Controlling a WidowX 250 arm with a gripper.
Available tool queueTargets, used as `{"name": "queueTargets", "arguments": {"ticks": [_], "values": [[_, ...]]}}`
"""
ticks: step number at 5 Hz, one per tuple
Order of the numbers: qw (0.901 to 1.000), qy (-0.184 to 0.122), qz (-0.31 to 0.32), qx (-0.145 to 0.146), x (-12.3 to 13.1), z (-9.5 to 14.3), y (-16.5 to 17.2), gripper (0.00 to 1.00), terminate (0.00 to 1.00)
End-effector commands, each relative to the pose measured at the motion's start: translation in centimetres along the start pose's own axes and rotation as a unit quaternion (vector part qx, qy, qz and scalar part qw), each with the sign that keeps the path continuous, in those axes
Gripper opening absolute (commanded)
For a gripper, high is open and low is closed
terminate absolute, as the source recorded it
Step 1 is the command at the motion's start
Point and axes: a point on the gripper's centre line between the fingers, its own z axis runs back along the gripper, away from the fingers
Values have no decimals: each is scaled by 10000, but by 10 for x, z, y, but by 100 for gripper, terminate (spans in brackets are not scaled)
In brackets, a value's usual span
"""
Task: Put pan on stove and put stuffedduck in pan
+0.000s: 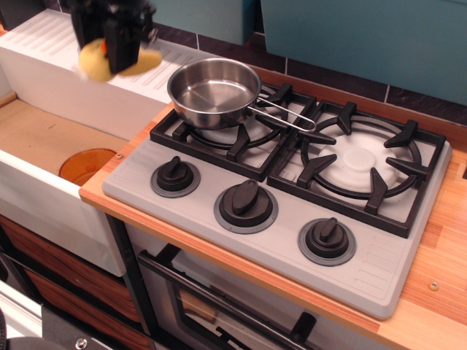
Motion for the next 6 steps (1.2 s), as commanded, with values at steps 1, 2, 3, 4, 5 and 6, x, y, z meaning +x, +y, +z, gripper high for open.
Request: {"name": "queueTargets", "arguments": {"ticks": [1, 2, 3, 4, 5, 6], "values": [[9993, -357, -110, 29, 46, 21, -13, 0, 0], [9988, -438, -200, -58, 65, 14, -18, 0, 0], [9983, -510, -236, -153, 77, 7, -20, 0, 0], [9971, -656, -311, -225, 81, 3, -23, 100, 0], [9958, -764, -400, -307, 85, -2, -23, 100, 0], [9956, -770, -443, -283, 88, 0, -21, 100, 0]]}}
